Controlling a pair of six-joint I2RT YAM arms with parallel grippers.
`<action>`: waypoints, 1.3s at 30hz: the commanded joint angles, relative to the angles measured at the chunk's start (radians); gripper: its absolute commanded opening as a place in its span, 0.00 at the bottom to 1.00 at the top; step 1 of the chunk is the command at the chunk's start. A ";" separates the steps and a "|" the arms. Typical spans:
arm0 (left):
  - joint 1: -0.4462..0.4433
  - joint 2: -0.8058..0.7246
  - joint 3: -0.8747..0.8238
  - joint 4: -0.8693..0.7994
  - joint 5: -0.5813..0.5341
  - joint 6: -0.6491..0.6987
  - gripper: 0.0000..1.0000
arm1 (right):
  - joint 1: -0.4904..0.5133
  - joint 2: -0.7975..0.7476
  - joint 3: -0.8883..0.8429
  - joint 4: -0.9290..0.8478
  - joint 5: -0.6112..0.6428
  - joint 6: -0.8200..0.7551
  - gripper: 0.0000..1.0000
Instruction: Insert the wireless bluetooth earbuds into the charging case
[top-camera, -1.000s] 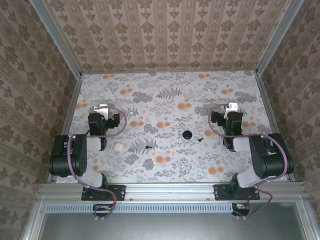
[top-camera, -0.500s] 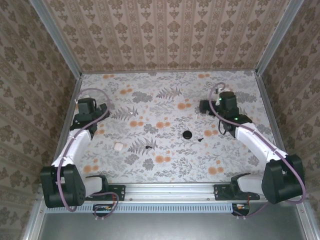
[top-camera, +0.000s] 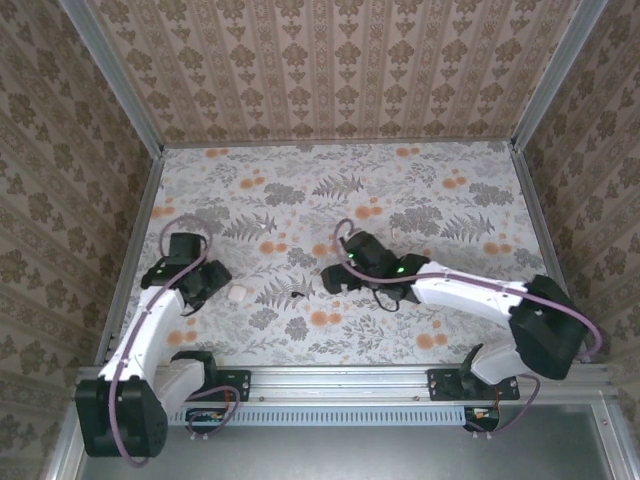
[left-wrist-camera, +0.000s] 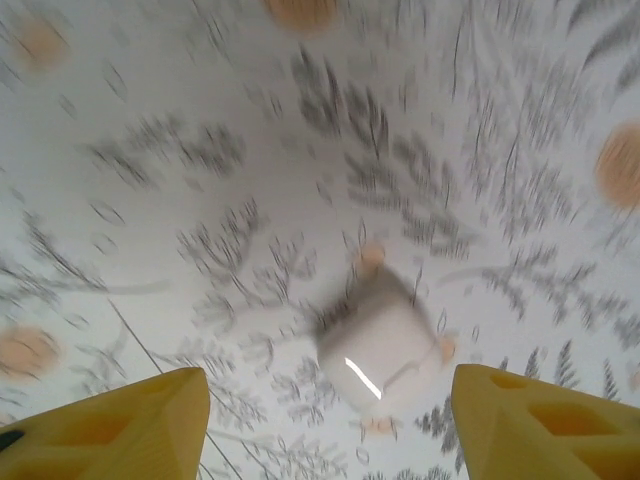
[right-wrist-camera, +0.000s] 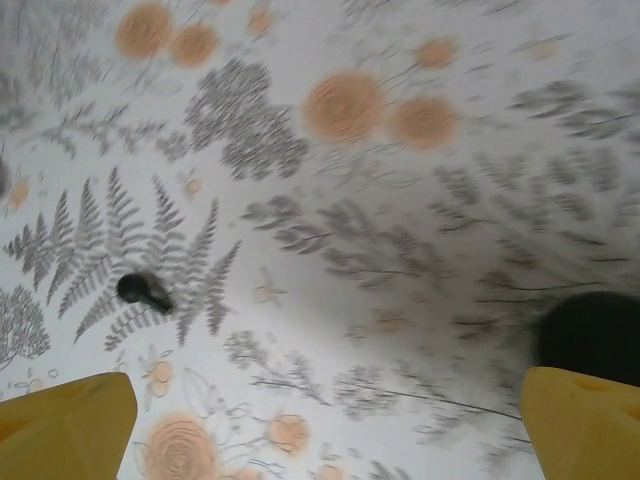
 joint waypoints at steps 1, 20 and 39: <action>-0.072 0.049 -0.002 -0.019 0.016 -0.112 0.66 | 0.052 0.109 0.102 -0.038 0.019 0.034 1.00; -0.028 0.268 0.103 0.009 0.055 0.090 0.67 | 0.149 0.160 0.162 -0.082 0.064 0.019 1.00; 0.139 0.216 0.034 -0.130 0.169 0.117 0.17 | 0.149 0.151 0.152 -0.102 0.123 -0.012 1.00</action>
